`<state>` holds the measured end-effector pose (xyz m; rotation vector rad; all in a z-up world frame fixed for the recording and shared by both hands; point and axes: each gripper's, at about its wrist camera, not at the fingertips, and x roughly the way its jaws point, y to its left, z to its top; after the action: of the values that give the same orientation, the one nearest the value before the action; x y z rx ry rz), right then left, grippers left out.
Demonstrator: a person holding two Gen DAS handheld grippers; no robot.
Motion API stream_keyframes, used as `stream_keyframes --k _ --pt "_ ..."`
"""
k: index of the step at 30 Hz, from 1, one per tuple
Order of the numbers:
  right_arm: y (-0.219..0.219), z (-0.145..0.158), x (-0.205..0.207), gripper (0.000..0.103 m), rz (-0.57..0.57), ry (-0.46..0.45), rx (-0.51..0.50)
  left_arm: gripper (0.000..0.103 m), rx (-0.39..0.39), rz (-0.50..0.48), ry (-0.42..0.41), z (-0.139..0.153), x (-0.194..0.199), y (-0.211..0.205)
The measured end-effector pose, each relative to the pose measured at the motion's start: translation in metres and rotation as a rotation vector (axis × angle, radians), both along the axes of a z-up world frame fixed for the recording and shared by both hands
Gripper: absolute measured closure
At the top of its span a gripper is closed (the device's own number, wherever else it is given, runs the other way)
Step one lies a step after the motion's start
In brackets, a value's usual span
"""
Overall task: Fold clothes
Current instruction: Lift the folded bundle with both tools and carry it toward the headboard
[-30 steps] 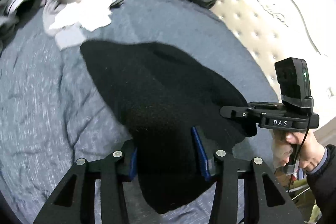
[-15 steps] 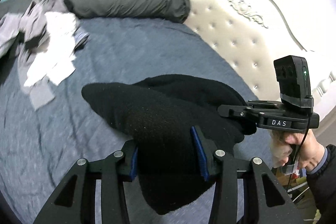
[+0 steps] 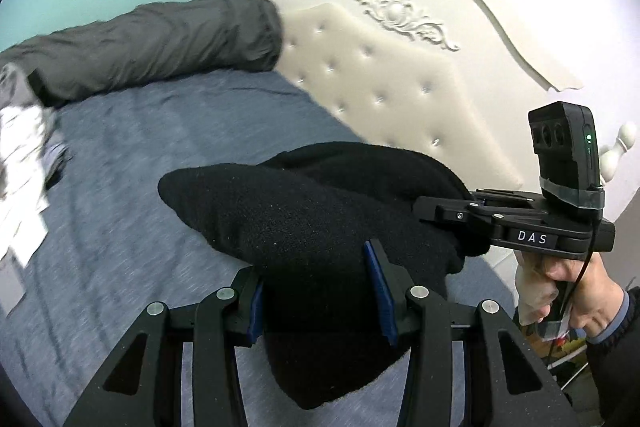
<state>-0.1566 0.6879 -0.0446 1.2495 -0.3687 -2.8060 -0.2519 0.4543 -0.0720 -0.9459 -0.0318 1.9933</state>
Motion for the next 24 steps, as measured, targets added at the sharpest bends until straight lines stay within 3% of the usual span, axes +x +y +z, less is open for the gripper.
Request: stream_keyframes --k 9,16,20,24 --pt "0.104 0.016 0.017 0.084 -0.114 0.041 0.061 0.056 0.051 -0.068 0.026 0.013 -0.015 0.118" --pt "0.164 0.008 0.017 0.084 -0.184 0.096 0.125 0.055 0.082 -0.045 0.063 0.003 -0.026 0.188" --pt "0.189 -0.021 0.015 0.084 -0.228 0.080 0.177 0.055 0.082 -0.030 0.057 -0.031 -0.023 0.225" --pt "0.218 -0.083 0.021 0.084 -0.283 -0.032 0.136 0.055 0.002 -0.046 -0.098 -0.102 -0.019 0.258"
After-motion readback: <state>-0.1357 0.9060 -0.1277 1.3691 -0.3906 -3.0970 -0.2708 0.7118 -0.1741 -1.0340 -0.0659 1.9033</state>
